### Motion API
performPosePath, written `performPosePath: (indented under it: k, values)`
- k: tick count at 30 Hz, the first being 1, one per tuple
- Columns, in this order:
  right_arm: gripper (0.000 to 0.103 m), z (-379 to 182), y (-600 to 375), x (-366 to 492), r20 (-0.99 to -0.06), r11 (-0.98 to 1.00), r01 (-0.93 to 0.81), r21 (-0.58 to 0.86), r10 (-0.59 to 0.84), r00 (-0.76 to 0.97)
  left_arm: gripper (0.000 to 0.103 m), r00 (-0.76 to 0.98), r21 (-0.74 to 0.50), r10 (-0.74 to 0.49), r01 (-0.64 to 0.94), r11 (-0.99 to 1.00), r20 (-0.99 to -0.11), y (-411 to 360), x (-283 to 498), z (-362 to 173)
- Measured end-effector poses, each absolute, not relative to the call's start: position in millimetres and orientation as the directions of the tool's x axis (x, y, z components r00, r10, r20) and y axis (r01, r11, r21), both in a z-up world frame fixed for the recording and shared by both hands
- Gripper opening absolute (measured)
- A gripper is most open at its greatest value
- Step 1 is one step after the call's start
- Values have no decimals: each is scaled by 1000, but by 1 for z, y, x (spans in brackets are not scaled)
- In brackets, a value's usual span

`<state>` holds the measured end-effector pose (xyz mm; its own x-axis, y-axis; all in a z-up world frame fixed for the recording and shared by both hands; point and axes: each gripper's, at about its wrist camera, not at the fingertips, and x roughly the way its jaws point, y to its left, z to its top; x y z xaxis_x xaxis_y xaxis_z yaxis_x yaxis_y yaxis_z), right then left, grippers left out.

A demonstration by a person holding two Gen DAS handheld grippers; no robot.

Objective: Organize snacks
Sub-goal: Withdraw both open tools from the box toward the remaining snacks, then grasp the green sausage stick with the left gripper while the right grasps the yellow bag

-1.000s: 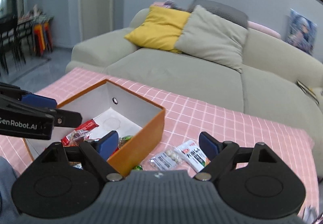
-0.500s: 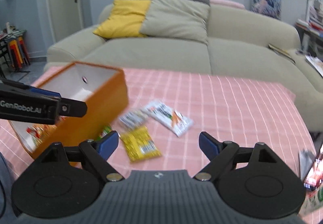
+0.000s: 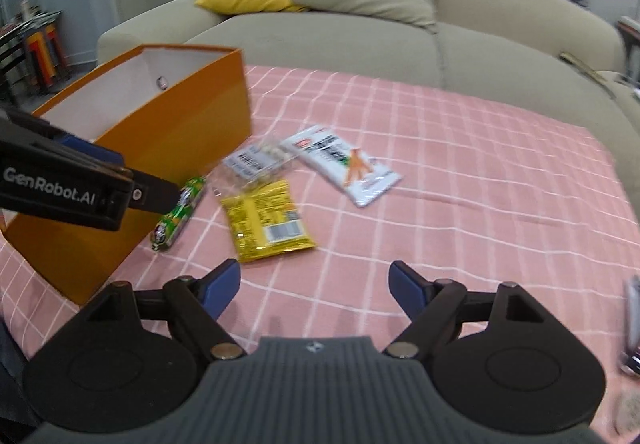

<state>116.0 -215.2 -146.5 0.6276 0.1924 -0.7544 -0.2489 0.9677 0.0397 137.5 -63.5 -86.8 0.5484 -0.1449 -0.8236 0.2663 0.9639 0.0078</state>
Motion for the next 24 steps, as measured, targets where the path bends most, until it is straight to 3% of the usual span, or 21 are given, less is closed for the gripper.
performPosePath:
  k: [9, 24]
  values:
    - [89, -184, -185, 169, -785, 913, -408, 18, 266, 559, 72, 517, 33, -97, 236, 971, -851, -61, 151, -97]
    - [86, -210, -166, 205, -781, 863, -505, 30, 336, 527, 69, 505, 56, -78, 245, 968, -859, -64, 161, -103]
